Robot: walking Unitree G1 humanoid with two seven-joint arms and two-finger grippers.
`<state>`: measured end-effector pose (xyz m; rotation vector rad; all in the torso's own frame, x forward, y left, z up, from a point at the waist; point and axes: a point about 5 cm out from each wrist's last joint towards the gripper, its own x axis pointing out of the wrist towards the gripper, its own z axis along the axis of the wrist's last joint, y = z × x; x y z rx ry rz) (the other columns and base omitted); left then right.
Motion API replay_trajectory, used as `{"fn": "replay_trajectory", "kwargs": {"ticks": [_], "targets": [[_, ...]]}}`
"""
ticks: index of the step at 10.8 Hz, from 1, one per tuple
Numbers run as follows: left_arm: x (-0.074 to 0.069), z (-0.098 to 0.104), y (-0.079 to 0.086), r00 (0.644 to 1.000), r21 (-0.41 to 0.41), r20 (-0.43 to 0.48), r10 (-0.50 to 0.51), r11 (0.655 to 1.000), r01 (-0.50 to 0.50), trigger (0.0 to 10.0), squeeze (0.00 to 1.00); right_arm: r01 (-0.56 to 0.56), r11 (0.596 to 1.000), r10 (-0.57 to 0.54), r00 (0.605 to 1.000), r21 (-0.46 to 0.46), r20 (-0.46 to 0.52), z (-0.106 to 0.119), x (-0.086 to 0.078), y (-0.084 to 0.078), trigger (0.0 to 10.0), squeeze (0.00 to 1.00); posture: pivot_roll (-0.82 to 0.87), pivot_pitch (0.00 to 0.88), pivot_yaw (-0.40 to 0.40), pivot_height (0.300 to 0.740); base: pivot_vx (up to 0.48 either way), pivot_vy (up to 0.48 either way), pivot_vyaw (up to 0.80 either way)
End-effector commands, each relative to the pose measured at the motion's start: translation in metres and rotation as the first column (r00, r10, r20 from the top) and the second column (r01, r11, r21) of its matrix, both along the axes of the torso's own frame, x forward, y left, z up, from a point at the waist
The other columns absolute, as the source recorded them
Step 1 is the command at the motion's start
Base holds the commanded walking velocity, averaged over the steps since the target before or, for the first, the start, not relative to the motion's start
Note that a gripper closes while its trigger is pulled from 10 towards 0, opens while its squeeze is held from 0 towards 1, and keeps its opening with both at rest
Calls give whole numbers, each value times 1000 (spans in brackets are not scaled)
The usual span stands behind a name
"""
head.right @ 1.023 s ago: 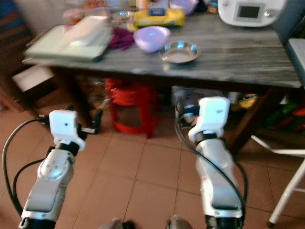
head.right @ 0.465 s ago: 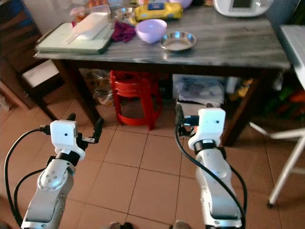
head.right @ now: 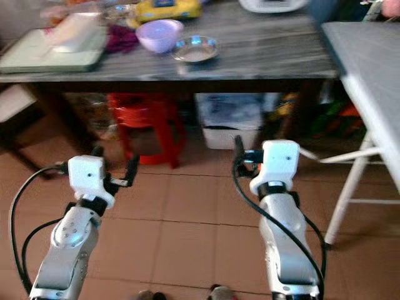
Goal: Setting the table
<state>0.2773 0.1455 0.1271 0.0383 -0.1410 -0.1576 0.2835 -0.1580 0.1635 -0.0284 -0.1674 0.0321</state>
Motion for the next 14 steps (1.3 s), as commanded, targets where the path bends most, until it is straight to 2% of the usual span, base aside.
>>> {"fn": "replay_trajectory", "kwargs": {"ticks": [1,8,10,14], "targets": [[-2,-3,4,1000,1,-10,1,1000,-1,10000,0,-8,1000,8,1000,3,1,-1,-1,2,10000,0,-92,165,96,740,0,-334,0],[-2,-4,2,1000,5,-10,-19,1000,19,10000,0,-11,1000,11,1000,3,4,0,0,1,10000,0,-93,161,92,740,0,-335,0],[-2,-3,3,1000,5,-10,-24,1000,24,10000,0,-13,1000,13,1000,8,4,0,1,2,10000,0,-92,161,98,740,0,-334,-572],[-2,-2,1,999,8,-8,-33,999,33,10000,0,-13,1000,13,1000,14,5,0,0,3,10000,0,-91,166,99,740,0,-338,0]]}}
